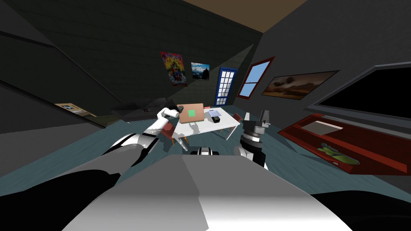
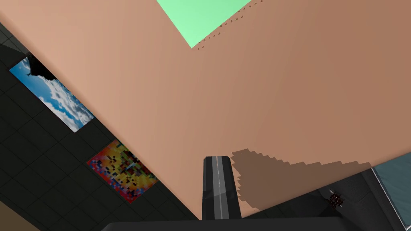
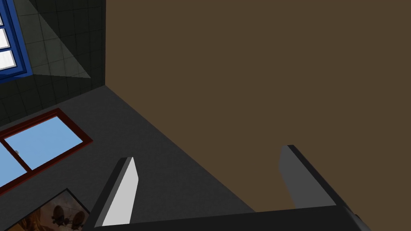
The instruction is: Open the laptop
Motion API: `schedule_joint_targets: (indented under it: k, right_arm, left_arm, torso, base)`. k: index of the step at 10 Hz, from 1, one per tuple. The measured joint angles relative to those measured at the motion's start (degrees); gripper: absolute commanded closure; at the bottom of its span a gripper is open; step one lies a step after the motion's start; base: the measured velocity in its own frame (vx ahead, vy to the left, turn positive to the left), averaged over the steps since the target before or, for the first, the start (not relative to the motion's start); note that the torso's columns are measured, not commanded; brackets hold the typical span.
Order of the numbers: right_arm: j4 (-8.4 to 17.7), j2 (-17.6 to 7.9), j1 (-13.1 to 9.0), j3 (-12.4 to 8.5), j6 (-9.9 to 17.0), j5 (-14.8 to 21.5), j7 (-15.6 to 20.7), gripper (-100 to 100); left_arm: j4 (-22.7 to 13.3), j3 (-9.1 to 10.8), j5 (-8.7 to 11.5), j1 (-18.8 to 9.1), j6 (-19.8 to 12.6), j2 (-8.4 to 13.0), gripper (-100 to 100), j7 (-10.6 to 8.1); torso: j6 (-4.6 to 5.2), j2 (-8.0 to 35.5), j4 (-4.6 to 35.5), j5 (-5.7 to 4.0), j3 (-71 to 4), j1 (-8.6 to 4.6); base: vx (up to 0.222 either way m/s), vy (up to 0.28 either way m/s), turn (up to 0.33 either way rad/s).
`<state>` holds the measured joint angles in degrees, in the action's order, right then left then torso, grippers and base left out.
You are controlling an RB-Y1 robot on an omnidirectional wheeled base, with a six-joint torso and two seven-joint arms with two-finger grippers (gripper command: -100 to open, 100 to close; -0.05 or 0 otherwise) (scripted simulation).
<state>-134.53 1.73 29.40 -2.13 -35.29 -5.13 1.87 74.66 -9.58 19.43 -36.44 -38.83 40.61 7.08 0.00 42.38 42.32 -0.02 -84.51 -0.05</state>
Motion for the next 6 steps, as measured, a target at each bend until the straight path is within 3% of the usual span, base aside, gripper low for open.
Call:
schedule_joint_targets:
  k: [2,4,6]
  right_arm:
    - [0.0,0.0,0.0,0.0,0.0,0.0,0.0,0]
    - [0.0,0.0,0.0,0.0,0.0,0.0,0.0,0]
    - [0.0,0.0,0.0,0.0,0.0,0.0,0.0,0]
  left_arm:
    - [-3.7,-0.44,0.5,-3.2,0.2,-0.2,100,0.32]
    - [-6.4,-0.36,1.3,-3.5,0.3,0.4,100,0.57]
    - [-10.2,-2.64,4.0,-7.0,0.8,1.0,100,2.24]
  torso:
    - [-0.02,-0.2,-0.1,0.03,-0.1,0.08]
    - [-0.01,-0.2,-0.1,0.04,-0.1,0.1]
    - [0.0,0.0,0.0,-0.01,0.0,-0.02]
  base:
    - [-0.004,-0.001,-0.002]
    - [-0.019,-0.003,0.005]
    - [-0.04,-0.012,-0.001]
